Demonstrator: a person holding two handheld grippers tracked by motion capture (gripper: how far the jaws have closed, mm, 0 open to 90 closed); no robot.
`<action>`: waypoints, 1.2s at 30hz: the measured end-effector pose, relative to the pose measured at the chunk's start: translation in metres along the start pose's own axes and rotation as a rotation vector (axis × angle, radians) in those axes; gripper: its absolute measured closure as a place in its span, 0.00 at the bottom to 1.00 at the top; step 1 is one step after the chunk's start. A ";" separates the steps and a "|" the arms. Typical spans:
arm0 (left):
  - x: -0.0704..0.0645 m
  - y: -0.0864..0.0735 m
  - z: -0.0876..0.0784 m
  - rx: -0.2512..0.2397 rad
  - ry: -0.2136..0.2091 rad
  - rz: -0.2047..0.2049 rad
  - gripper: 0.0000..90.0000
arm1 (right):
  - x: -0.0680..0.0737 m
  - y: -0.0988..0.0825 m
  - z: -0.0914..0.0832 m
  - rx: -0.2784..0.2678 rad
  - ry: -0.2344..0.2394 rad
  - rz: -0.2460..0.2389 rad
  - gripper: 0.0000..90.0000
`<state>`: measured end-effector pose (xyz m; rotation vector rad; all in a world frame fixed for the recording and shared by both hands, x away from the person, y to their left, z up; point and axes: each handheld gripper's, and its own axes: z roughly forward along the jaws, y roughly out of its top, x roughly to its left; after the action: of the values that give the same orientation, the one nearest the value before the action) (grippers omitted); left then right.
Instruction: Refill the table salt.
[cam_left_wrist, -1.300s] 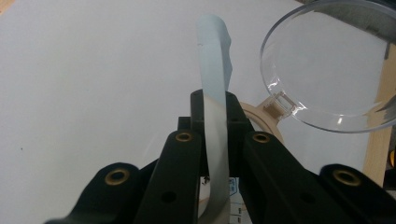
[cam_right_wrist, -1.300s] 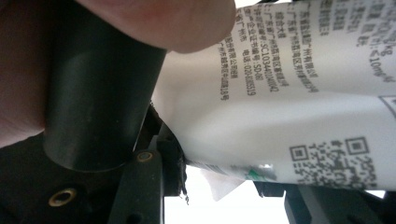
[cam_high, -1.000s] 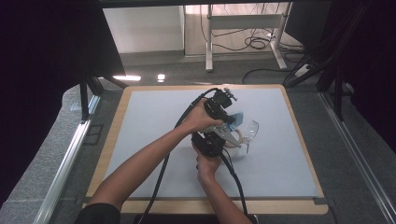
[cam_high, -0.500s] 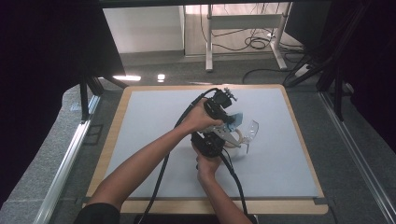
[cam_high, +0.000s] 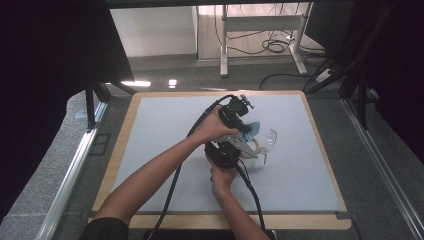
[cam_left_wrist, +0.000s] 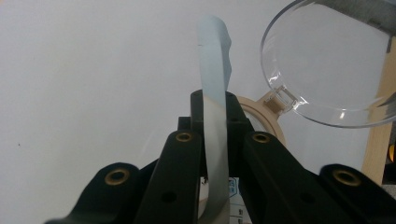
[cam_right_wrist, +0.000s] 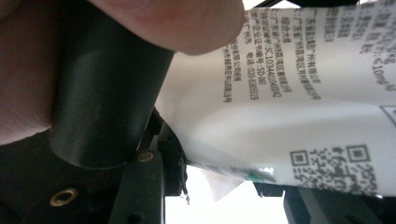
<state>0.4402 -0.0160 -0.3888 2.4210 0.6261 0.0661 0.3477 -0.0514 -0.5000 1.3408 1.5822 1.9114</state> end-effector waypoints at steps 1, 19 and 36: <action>0.000 0.000 0.000 -0.003 -0.002 -0.002 0.97 | 0.000 0.000 0.000 0.000 0.000 0.000 0.69; 0.000 -0.002 0.000 -0.002 -0.004 -0.007 0.97 | 0.000 -0.001 0.000 0.006 0.000 -0.002 0.69; 0.001 -0.002 0.000 0.003 -0.004 -0.005 0.97 | 0.001 -0.002 0.000 0.003 0.002 0.001 0.69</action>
<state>0.4398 -0.0139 -0.3902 2.4215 0.6311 0.0586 0.3472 -0.0502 -0.5011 1.3413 1.5864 1.9127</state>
